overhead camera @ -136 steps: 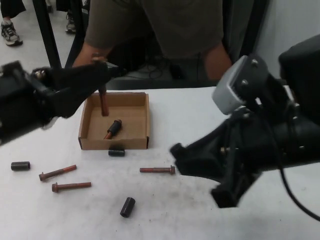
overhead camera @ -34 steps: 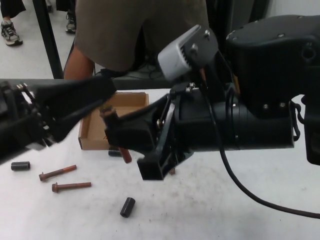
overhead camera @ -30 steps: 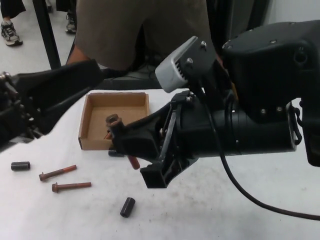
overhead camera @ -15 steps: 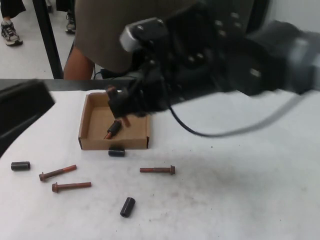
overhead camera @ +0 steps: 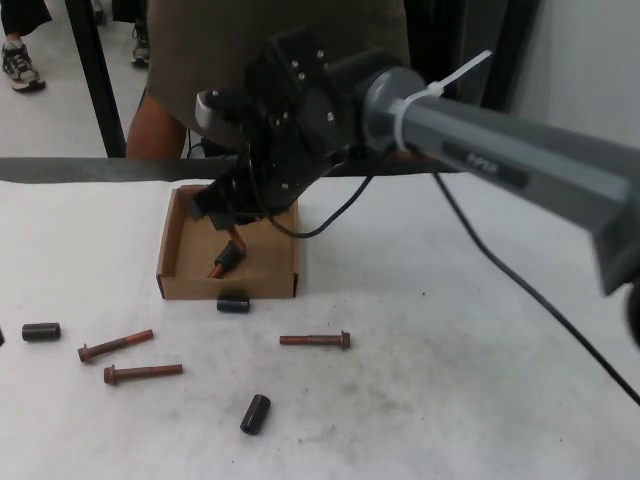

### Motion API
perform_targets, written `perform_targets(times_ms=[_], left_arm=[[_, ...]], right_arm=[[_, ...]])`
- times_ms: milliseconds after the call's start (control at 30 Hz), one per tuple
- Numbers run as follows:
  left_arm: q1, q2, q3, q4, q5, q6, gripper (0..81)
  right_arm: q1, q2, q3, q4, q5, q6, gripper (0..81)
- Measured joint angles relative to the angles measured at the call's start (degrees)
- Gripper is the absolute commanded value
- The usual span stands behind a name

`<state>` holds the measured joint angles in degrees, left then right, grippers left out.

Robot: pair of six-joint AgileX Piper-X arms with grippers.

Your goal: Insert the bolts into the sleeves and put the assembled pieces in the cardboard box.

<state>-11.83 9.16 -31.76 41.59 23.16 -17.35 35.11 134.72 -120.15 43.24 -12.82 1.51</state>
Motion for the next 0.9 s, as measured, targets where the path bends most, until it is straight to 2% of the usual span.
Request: perform_targets(times_ms=[333, 433, 500, 567, 900], left_arm=[[0.0, 0.0, -0.5, 1.1, -0.3, 0.7, 20.3], [0.0, 0.0, -0.5, 1.2, -0.3, 0.8, 20.3], [0.0, 0.0, -0.5, 1.2, -0.3, 1.2, 20.3], [0.0, 0.0, -0.5, 1.2, -0.3, 1.8, 20.3], [0.0, 0.0, -0.5, 1.2, -0.3, 2.5, 20.3]], right_arm=[[-1.5, 4.3, -3.4, 1.4, 8.1, -1.2, 1.2], [-1.6, 4.3, -3.6, 1.8, 9.8, -4.0, 13.7], [-1.6, 4.3, -3.7, 2.6, 10.1, -5.3, 26.1], [-1.6, 4.3, -3.7, 3.1, 10.1, -5.7, 31.7], [-1.4, 4.3, -3.8, 7.6, 10.3, -6.2, 31.2]])
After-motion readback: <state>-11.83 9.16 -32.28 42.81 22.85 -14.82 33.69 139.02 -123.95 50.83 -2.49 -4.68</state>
